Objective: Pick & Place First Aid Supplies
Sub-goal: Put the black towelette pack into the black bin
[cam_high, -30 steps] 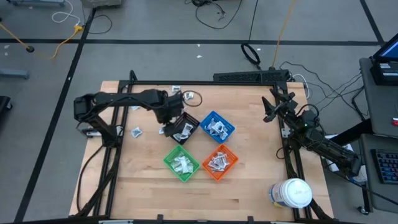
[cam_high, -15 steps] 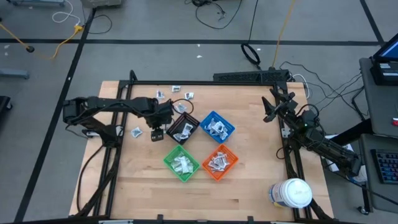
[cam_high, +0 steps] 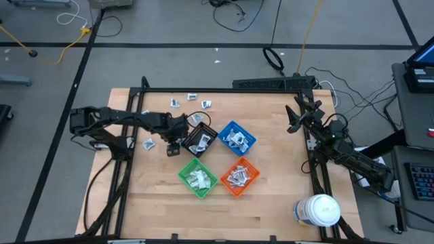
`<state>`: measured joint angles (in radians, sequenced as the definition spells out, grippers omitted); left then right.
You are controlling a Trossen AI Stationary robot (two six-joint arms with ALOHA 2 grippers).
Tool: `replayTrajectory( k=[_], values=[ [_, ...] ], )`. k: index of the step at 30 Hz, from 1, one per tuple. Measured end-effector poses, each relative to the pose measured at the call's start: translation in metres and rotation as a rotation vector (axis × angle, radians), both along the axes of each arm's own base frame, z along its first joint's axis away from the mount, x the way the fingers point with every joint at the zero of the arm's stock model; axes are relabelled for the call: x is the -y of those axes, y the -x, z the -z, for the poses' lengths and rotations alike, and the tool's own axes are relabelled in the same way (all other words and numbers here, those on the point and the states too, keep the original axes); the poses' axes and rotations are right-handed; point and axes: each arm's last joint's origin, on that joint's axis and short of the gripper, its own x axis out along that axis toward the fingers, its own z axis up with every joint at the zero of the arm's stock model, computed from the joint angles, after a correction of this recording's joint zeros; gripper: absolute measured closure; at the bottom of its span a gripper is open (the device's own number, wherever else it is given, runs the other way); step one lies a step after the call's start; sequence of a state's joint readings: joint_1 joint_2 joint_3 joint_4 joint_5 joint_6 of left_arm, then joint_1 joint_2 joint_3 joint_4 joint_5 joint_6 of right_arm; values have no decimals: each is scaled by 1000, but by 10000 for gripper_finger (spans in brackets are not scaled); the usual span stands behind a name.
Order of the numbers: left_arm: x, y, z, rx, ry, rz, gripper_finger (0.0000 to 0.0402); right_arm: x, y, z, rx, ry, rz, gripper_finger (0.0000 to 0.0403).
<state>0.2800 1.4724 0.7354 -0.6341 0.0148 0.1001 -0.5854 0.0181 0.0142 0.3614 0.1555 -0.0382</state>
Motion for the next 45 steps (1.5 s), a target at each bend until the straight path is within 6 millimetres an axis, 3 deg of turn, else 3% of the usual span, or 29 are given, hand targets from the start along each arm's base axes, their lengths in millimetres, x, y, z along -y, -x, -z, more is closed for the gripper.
replayTrajectory(
  k=[10,14,21,23,31,45],
  values=[
    [1,4,13,42,-2,1,171,0,0,0,0,0,0,140],
    [2,5,14,42,3,-7,228,0,0,0,0,0,0,140],
    [2,5,14,44,14,-17,371,0,0,0,0,0,0,140],
    [2,5,14,44,15,-30,391,0,0,0,0,0,0,140],
    [-4,11,8,61,11,-224,396,0,0,0,0,0,0,140],
    [-2,34,-50,28,49,-656,399,0,0,0,0,0,0,140]
  ],
)
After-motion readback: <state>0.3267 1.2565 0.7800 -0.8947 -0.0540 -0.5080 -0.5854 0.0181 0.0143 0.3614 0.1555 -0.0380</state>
